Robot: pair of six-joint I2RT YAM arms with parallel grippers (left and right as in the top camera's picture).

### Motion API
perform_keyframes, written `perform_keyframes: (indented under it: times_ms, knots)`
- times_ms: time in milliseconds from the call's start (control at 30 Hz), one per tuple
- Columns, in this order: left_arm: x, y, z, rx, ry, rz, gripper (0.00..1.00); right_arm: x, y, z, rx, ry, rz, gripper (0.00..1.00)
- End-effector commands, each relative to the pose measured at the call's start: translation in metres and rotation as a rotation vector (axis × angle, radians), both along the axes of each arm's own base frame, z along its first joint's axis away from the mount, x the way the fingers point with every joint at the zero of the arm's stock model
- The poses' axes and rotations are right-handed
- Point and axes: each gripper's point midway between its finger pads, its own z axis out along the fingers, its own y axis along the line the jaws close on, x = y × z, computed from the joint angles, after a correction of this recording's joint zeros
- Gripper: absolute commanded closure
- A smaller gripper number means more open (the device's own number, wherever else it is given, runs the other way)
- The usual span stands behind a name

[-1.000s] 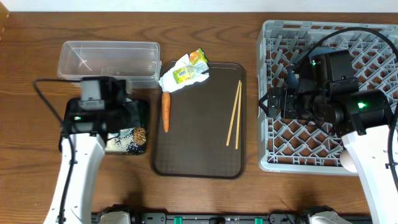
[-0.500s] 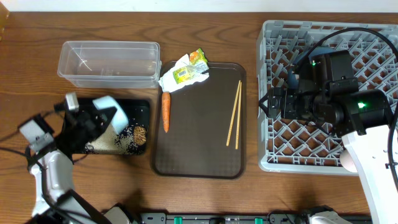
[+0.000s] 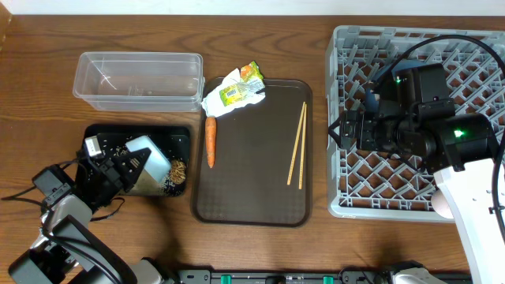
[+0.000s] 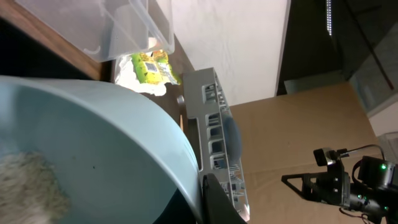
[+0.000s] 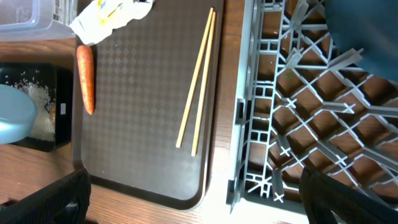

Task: Sort waste into correct bins and load items into the dishwasher rack
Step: 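Tip the bowl with the left gripper to pour rice onto the black tray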

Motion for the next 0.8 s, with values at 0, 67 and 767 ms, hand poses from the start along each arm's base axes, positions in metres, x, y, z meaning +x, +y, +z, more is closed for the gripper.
perform_keyframes:
  times_ms: [0,67,767]
  knots:
    - [0.001,0.003,0.006,0.061,-0.092,-0.008,0.94,0.001,0.004,0.004,0.001,-0.015,0.022,0.01]
    - [0.005,0.01,0.009,-0.005,-0.04,0.006,0.94,0.002,0.004,0.005,0.003,-0.022,0.022,0.01]
    - [0.027,0.012,0.02,0.026,-0.039,-0.007,0.94,0.0,0.004,0.004,0.001,-0.015,0.022,0.01]
